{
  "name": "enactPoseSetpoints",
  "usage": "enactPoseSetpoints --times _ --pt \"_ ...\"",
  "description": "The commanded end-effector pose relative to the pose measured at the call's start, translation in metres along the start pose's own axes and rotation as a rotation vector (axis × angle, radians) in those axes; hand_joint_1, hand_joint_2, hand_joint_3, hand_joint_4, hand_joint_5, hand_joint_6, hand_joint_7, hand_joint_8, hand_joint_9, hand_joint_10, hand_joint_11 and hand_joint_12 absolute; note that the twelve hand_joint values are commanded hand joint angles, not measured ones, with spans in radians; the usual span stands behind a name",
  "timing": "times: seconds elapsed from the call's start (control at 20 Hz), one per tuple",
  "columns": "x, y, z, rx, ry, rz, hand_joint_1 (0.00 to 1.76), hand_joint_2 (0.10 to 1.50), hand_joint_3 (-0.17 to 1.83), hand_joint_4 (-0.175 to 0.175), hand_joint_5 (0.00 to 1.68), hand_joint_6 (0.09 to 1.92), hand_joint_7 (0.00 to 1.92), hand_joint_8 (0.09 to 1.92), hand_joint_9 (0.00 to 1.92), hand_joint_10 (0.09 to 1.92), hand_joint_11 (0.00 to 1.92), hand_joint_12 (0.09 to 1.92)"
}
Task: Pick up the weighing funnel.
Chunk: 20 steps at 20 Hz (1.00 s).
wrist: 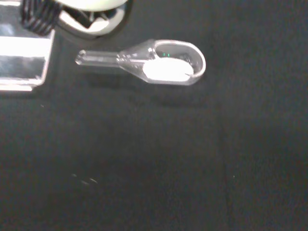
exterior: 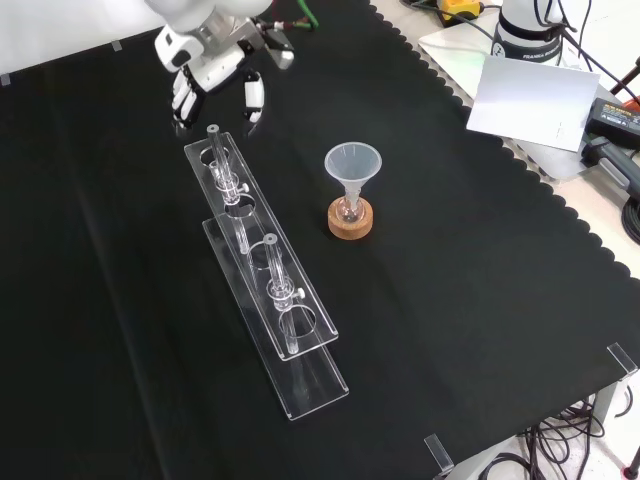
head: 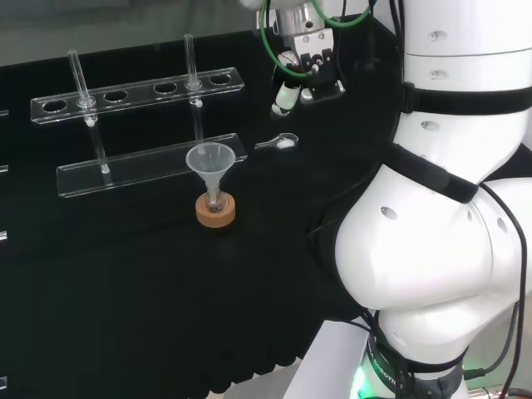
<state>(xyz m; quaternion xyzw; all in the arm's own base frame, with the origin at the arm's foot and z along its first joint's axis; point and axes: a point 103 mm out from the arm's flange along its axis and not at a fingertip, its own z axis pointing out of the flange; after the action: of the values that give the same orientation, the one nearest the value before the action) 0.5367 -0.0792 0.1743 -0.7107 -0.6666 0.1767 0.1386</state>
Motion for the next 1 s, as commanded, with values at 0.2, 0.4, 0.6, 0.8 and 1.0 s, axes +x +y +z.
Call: enactPoseSetpoints --times 0.2,0.4,0.6,0.8,1.0 --pt "-0.022 0.021 0.043 0.06 0.01 -0.023 0.94 0.59 0.55 -0.038 0.55 0.09 0.34 0.66 0.64 0.55 0.51 1.29" --pt "-0.021 0.024 0.054 0.062 0.013 -0.035 0.94 0.58 0.56 -0.038 0.55 0.09 0.34 0.66 0.64 0.55 0.51 1.29" --pt "-0.02 0.028 0.06 0.039 -0.008 -0.046 0.94 0.58 0.56 -0.037 0.56 0.09 0.34 0.66 0.64 0.54 0.51 1.29" --pt "-0.021 0.032 0.063 0.013 -0.015 -0.053 0.95 0.57 0.58 -0.036 0.56 0.09 0.34 0.66 0.65 0.54 0.52 1.29" --pt "-0.021 0.038 0.069 -0.005 -0.031 -0.061 0.96 0.56 0.59 -0.031 0.58 0.09 0.36 0.66 0.65 0.53 0.52 1.28"
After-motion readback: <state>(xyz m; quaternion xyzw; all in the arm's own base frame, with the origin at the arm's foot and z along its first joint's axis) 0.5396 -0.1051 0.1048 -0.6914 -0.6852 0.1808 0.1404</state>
